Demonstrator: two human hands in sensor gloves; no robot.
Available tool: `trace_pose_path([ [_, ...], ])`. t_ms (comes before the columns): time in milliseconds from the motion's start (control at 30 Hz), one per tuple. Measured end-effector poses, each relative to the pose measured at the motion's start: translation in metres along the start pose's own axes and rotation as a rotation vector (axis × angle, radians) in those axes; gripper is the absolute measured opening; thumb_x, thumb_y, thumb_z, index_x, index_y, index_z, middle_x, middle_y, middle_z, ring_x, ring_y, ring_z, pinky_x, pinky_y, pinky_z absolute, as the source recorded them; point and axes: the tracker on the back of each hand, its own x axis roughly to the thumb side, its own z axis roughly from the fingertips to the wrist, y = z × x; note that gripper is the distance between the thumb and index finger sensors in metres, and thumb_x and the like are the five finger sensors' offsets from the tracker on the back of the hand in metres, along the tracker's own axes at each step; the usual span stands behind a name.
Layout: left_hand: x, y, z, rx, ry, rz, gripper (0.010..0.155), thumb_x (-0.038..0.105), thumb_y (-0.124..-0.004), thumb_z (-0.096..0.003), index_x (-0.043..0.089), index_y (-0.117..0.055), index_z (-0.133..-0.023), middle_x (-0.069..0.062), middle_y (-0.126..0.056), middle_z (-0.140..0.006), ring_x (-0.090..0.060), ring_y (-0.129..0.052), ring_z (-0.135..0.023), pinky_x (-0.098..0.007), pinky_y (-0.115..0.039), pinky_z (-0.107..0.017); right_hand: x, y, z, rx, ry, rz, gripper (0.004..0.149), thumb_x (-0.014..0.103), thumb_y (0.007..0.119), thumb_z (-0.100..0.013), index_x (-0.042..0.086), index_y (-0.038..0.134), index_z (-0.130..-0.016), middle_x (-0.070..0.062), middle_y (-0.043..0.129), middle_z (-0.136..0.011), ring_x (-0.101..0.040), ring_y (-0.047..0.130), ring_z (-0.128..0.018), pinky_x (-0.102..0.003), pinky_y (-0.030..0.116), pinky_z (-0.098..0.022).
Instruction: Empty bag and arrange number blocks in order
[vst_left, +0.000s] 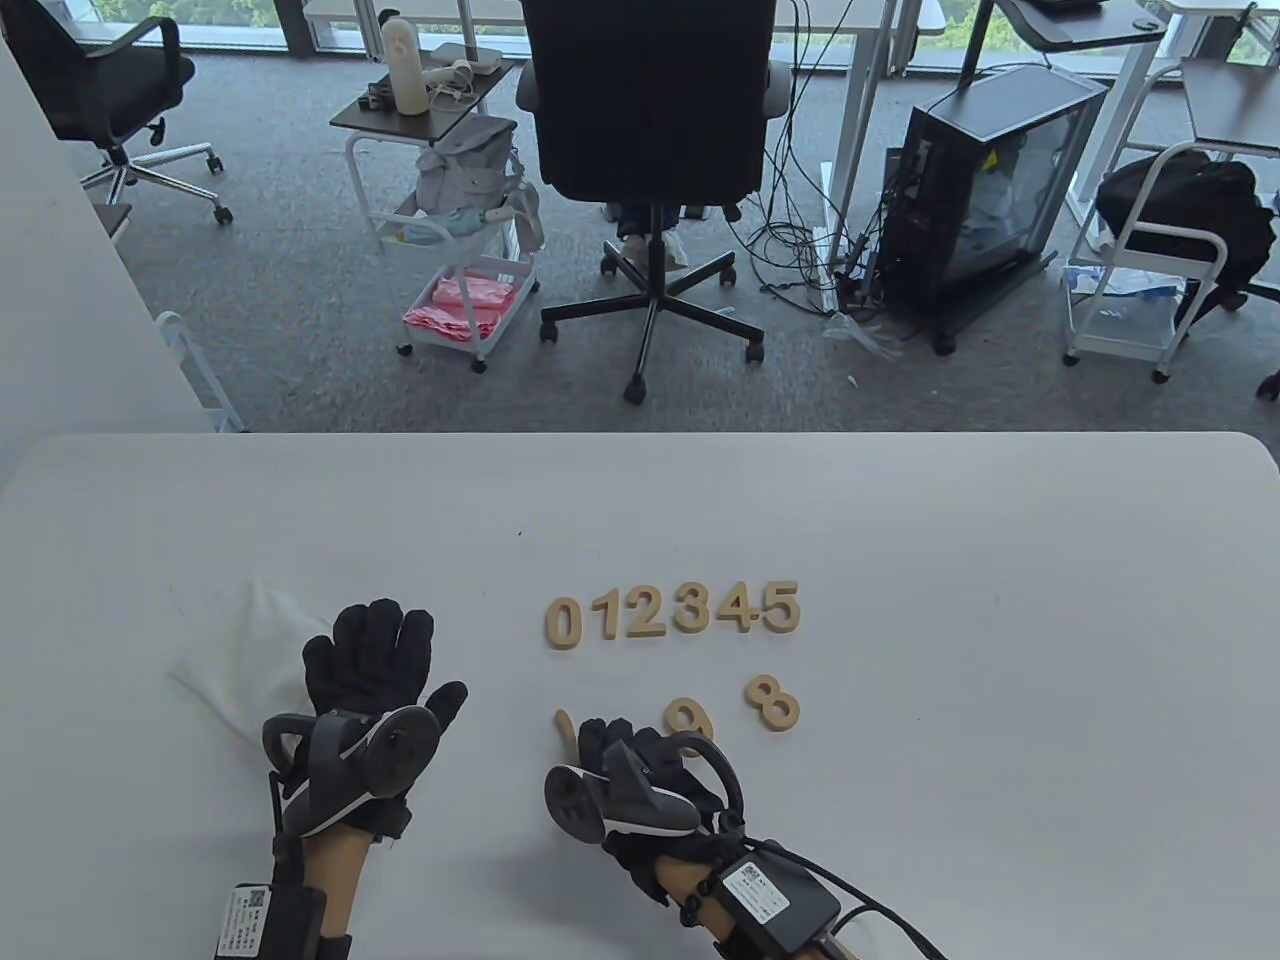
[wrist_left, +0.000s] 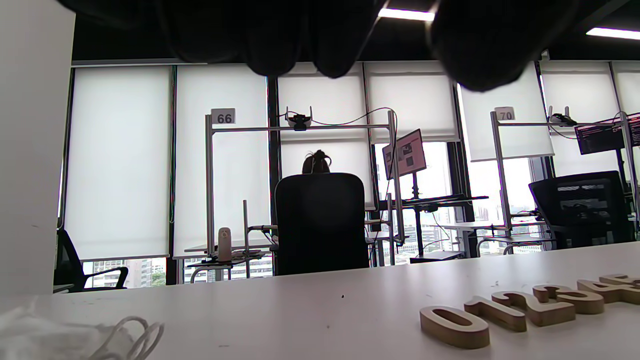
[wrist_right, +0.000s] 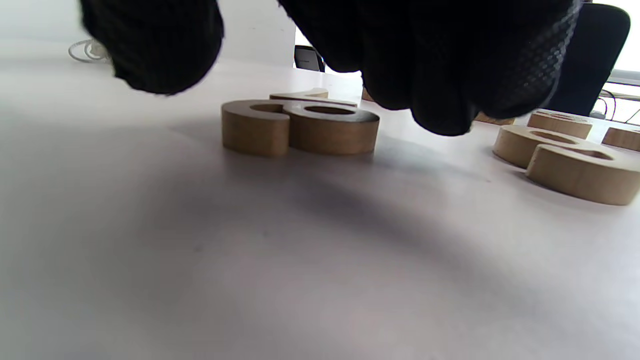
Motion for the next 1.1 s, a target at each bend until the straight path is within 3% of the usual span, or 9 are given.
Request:
trace_pose_path([
  [467, -0.001, 0.0, 0.0, 0.001, 0.003, 0.001, 0.077, 0.054, -0.075, -0.049, 0.008, -0.061, -0.109, -0.029, -0.056, -0.113, -0.06, -0.063, -0.102, -0.079, -0.052, -0.067, 0.006, 0.007, -0.002, 0.0, 0.018, 0.044, 0.082, 0.043, 0.081, -0.048, -0.01, 0.056, -0.105, -0.034, 0.077, -0.095, -0.055, 0.091, -0.074, -0.06, 0.084, -0.055],
  [567, -0.001, 0.001, 0.0, 0.0, 0.005, 0.005, 0.077, 0.054, -0.075, -0.049, 0.008, -0.061, -0.109, -0.029, -0.056, -0.113, -0.06, -0.063, -0.102, -0.079, -0.052, -0.067, 0.001, 0.004, 0.001, -0.005, 0.029, -0.002, 0.079, 0.043, 0.079, -0.049, -0.006, 0.055, -0.106, -0.036, 0.075, -0.095, -0.056, 0.092, -0.074, -0.061, 0.085, -0.054],
  [700, -0.002, 0.001, 0.0, 0.001, 0.007, 0.008, 0.077, 0.054, -0.075, -0.049, 0.008, -0.061, -0.109, -0.029, -0.056, -0.113, -0.06, -0.062, -0.102, -0.079, -0.052, -0.067, -0.019, -0.011, 0.008, -0.03, 0.073, -0.248, 0.071, 0.042, 0.075, -0.051, 0.001, 0.059, -0.106, -0.04, 0.066, -0.096, -0.057, 0.091, -0.075, -0.061, 0.086, -0.055],
  [833, -0.002, 0.001, 0.0, -0.001, 0.008, 0.008, 0.077, 0.054, -0.075, -0.049, 0.008, -0.061, -0.109, -0.029, -0.056, -0.113, -0.06, -0.063, -0.102, -0.079, -0.052, -0.067, -0.062, -0.022, 0.017, -0.068, 0.096, -0.67, 0.068, 0.043, 0.072, -0.052, 0.001, 0.061, -0.105, -0.038, 0.062, -0.097, -0.051, 0.094, -0.074, -0.054, 0.09, -0.055],
  [967, -0.002, 0.001, 0.0, -0.006, 0.007, 0.005, 0.077, 0.054, -0.075, -0.0491, 0.009, -0.061, -0.109, -0.029, -0.056, -0.113, -0.06, -0.063, -0.102, -0.079, -0.052, -0.067, -0.106, -0.018, 0.026, -0.073, 0.115, -1.08, 0.066, 0.044, 0.068, -0.055, 0.001, 0.063, -0.105, -0.034, 0.058, -0.104, -0.05, 0.093, -0.071, -0.054, 0.089, -0.052],
  [1100, -0.002, 0.0, 0.0, -0.007, 0.008, 0.006, 0.077, 0.054, -0.075, -0.049, 0.008, -0.061, -0.109, -0.029, -0.056, -0.113, -0.06, -0.063, -0.102, -0.079, -0.052, -0.067, -0.143, -0.006, 0.035, -0.129, 0.101, -1.387, 0.056, 0.045, 0.066, -0.058, 0.019, 0.06, -0.107, -0.024, 0.061, -0.108, -0.049, 0.092, -0.071, -0.053, 0.087, -0.053],
])
